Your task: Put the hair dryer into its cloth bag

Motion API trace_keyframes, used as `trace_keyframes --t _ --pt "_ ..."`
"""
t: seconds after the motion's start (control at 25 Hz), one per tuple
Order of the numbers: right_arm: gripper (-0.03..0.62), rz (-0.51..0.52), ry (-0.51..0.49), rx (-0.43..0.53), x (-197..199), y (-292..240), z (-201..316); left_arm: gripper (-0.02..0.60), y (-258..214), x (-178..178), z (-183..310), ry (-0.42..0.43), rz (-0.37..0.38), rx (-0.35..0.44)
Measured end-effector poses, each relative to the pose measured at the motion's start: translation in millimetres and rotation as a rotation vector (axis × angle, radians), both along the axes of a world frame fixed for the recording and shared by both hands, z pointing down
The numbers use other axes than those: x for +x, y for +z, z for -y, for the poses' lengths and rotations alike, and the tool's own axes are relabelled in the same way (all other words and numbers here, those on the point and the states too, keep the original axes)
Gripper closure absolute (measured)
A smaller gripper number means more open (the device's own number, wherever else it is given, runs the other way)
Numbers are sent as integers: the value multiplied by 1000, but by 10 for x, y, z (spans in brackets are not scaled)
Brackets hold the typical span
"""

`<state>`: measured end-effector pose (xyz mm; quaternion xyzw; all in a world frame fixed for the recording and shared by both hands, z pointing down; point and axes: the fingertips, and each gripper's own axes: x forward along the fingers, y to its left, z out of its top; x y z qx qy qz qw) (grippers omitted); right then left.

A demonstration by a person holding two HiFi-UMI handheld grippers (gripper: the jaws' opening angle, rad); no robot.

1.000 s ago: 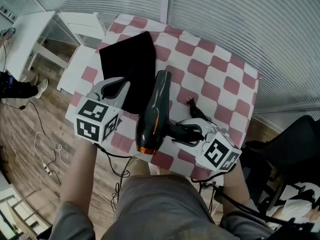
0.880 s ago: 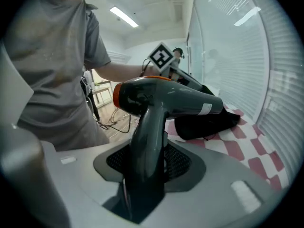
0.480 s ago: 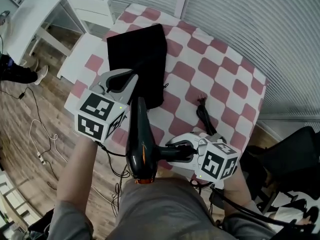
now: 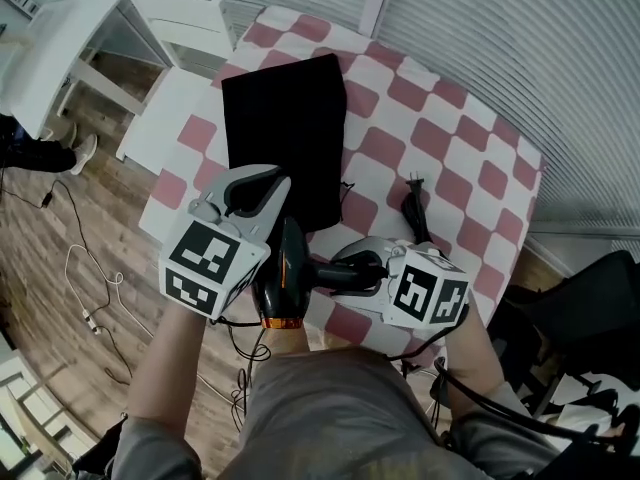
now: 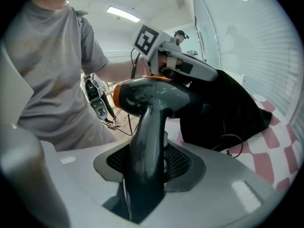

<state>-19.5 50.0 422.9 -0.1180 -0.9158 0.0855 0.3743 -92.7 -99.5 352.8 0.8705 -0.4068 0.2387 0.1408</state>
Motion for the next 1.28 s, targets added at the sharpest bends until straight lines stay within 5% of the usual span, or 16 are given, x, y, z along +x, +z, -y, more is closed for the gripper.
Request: trace_keyframes --t 0.92,1.28 --pt "381 -113 535 -75 -264 334 1060 534 -118 103 -287 52 -20 -22" --pt "381 -190 639 -10 -433 462 1218 534 -8 270 -357 31 -19 -40"
